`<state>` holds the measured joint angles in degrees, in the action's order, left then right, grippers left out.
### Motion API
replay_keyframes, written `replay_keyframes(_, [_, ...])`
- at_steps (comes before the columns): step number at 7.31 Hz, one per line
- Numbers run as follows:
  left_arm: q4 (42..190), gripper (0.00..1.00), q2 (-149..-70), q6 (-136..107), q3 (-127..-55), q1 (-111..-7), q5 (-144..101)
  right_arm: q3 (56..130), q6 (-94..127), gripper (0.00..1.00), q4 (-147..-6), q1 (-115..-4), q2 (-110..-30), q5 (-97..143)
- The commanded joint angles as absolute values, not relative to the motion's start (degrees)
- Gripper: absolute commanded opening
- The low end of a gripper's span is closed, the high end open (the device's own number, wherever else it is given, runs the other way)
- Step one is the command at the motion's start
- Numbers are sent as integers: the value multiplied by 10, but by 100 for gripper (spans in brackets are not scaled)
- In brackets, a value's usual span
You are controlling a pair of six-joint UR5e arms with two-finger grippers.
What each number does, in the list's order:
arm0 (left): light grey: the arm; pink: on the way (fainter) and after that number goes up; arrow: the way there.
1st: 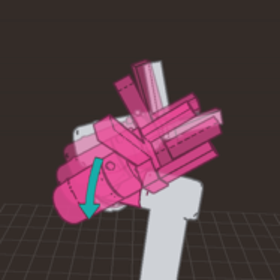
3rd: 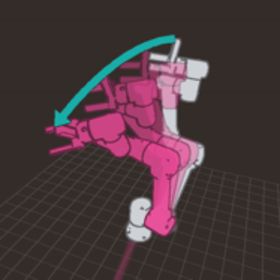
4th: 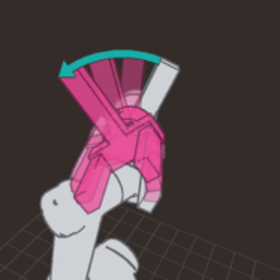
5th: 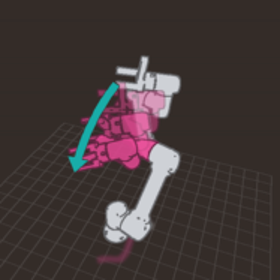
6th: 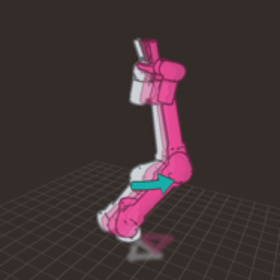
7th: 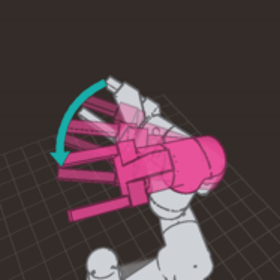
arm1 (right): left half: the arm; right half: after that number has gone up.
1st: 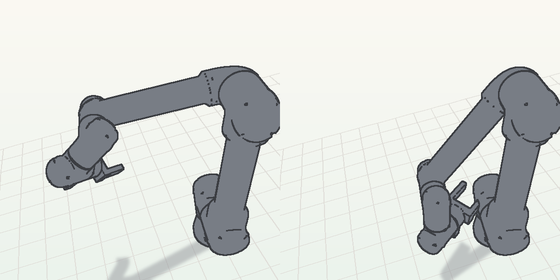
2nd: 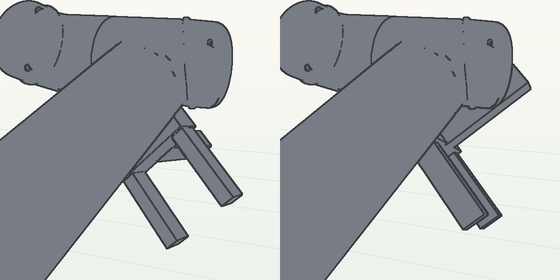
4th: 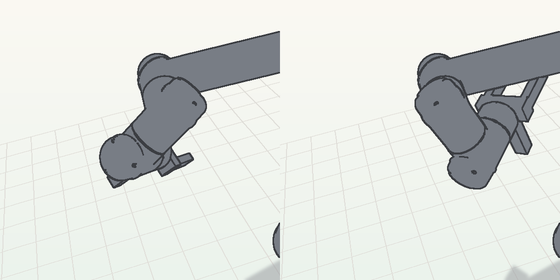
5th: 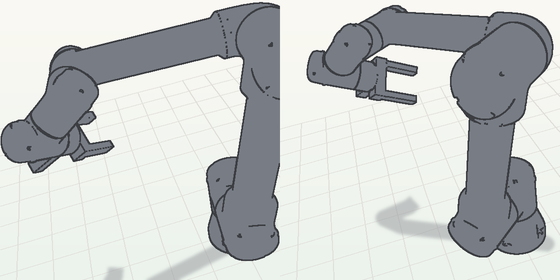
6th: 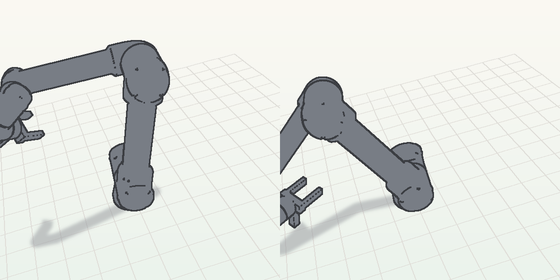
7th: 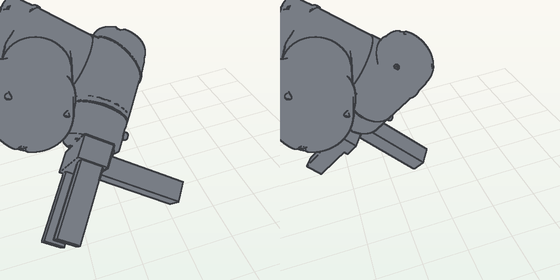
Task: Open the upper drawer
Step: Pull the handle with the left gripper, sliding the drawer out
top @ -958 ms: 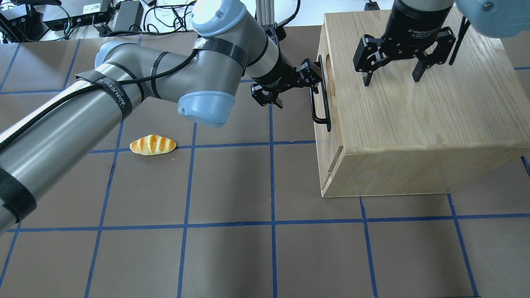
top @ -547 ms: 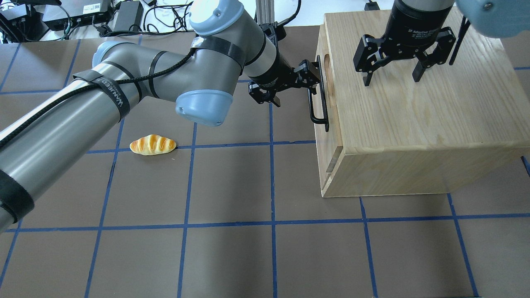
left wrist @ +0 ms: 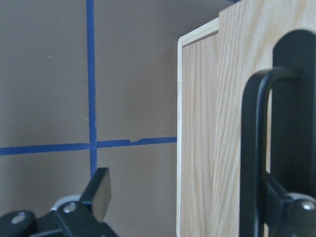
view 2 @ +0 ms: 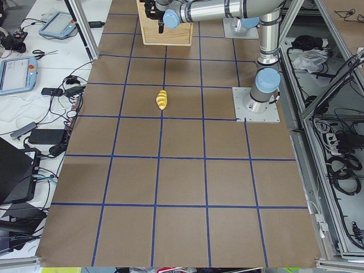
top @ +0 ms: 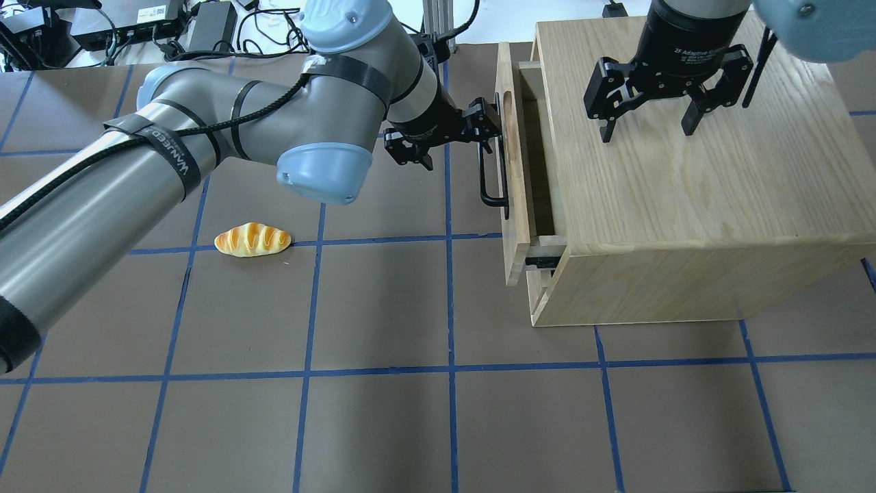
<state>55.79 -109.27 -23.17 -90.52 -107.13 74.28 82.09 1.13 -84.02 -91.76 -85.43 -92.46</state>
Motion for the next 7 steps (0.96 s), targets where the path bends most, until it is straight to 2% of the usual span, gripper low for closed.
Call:
replay_keyframes(1, [562, 100, -1083, -230, -911, -1052, 742, 821, 11, 100, -840, -918, -854, -925])
replay_keyframes(7, [570, 100, -1065, -205, -923, -1013, 739, 821, 11, 100, -840, -918, -854, -925])
